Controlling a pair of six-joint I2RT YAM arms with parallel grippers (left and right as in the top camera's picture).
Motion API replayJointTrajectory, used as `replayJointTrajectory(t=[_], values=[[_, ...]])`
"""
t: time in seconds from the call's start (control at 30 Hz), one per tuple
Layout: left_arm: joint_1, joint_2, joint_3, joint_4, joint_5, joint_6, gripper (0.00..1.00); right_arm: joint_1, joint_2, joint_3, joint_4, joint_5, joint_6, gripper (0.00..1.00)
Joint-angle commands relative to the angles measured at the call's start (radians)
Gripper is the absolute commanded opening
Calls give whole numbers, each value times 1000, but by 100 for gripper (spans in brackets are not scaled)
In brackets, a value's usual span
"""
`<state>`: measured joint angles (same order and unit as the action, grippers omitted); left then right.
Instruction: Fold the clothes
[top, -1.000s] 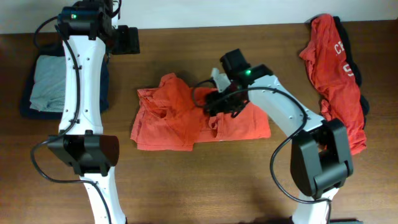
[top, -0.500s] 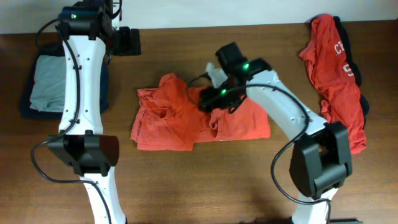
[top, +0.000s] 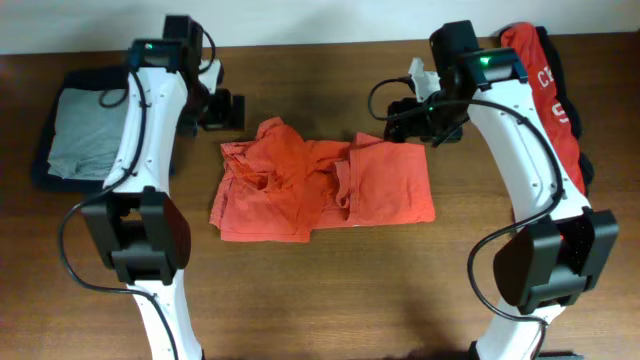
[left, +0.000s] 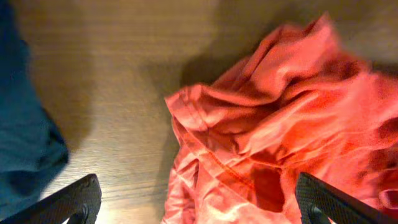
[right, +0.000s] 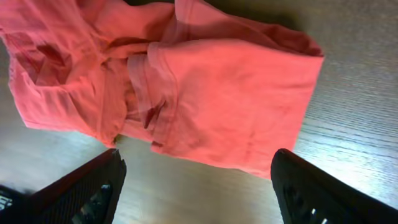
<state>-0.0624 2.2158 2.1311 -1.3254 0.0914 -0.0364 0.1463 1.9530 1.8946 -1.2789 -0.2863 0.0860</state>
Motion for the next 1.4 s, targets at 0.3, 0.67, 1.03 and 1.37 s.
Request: replayJointTrajectory(t=[0.3,0.67,1.03,1.37], values=[[35,-23,-309,229,130,121,99,-11,-24,14,0,11,-30,78],[35,-23,-511,358,169,139,89,-11,-24,14,0,34,-30,78],[36,-23,-523,374,175,139,5,-11,-24,14,0,37,-30,78],[154,-92,-348,276,175,139,0,-72,-24,14,-16,36,-29,78]])
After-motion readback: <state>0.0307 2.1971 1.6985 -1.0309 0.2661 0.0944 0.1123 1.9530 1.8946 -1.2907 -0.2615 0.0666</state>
